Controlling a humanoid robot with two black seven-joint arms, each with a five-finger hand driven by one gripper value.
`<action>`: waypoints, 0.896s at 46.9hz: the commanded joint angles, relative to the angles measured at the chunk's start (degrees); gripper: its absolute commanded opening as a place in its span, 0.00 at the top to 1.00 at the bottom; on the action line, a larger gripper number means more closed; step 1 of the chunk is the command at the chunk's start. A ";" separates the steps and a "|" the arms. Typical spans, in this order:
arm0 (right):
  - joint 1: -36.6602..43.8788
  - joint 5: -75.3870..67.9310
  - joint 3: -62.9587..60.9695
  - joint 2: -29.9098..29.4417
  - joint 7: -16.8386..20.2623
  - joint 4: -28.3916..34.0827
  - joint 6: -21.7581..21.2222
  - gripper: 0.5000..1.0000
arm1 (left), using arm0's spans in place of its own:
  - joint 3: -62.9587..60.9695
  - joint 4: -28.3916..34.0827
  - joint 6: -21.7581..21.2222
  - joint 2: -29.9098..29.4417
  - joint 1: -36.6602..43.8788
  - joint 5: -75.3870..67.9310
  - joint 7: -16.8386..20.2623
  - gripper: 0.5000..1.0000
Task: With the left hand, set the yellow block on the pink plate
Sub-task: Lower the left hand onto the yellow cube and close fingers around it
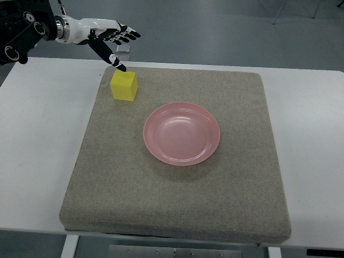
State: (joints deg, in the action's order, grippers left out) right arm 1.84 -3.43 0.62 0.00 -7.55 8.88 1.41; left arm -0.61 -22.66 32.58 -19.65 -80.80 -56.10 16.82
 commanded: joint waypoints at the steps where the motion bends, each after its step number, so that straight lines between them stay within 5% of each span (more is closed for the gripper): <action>1: 0.00 0.00 0.00 0.00 -0.01 0.00 0.00 0.15 | -5.18 -0.10 -2.78 0.75 -0.76 -0.07 0.06 0.02; 16: 0.00 0.00 0.00 0.00 -0.01 0.00 0.00 0.15 | -14.24 -0.10 -5.60 5.14 -0.50 -0.24 -0.03 0.04; 26: 0.09 0.00 0.00 0.00 -0.01 0.00 0.00 0.15 | -19.86 -0.01 -12.28 6.99 -0.06 -0.77 -0.03 0.04; 42: 0.00 0.00 0.00 0.00 -0.01 0.00 0.00 0.15 | -23.82 1.22 -14.29 8.48 1.53 -1.03 -0.03 0.11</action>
State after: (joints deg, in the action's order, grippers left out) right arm 1.87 -3.43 0.62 0.00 -7.56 8.88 1.41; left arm -23.23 -21.70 19.26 -11.26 -79.32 -57.20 16.80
